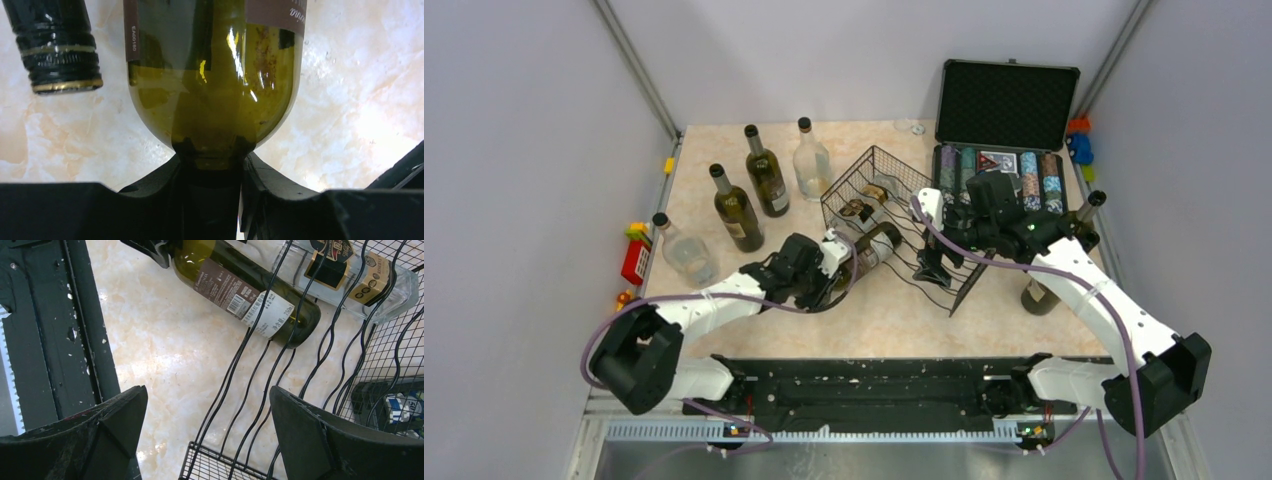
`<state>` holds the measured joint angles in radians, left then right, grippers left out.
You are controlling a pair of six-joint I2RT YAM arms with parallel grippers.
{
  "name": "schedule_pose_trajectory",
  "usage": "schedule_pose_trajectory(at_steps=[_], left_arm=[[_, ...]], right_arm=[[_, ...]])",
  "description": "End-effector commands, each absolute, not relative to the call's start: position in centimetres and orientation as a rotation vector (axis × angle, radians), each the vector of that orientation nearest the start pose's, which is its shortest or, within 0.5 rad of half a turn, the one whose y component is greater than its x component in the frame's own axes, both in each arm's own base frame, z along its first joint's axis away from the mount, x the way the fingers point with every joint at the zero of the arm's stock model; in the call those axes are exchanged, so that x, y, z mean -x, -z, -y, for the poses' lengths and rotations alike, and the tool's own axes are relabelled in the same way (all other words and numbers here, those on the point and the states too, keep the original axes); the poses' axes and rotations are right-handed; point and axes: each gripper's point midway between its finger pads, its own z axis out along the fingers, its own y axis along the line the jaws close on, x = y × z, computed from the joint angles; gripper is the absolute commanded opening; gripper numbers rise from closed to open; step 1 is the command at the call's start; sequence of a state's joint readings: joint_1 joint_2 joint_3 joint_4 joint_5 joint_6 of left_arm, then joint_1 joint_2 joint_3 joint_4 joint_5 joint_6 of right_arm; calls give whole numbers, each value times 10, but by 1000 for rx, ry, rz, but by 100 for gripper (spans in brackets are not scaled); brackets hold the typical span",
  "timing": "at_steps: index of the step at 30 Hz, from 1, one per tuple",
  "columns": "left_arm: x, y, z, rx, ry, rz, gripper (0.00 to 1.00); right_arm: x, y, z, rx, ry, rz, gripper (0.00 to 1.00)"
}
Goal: Put the wine bottle on the wine rack
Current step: Place the wine bottle in the wine rack.
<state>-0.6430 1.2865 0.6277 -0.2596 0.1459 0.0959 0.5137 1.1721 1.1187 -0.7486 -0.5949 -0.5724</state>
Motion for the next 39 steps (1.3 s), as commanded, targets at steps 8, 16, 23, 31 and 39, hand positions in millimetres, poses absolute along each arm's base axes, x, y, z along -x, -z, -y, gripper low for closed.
schedule_pose_trajectory(at_steps=[8,16,23,31,39], left_arm=[[-281,-100,264,-815,637,-2061,0],[-300,-102,284,-766,684,-2051,0],[-318,-100,295,-706,691,-2048,0],[-327,-94,309,-690,738,-2080,0],[-322,-89,310,-701,751,-2102,0]], right_arm=[[-226,-215,-216,1427,-657,-1788,95],[-225,-215,-216,1427,-659,-1786,95],[-222,-214,-212,1425,-644,-1787,95],[-221,-212,-211,1425,-639,-1785,95],[-219,-210,-210,1424,-635,-1781,95]])
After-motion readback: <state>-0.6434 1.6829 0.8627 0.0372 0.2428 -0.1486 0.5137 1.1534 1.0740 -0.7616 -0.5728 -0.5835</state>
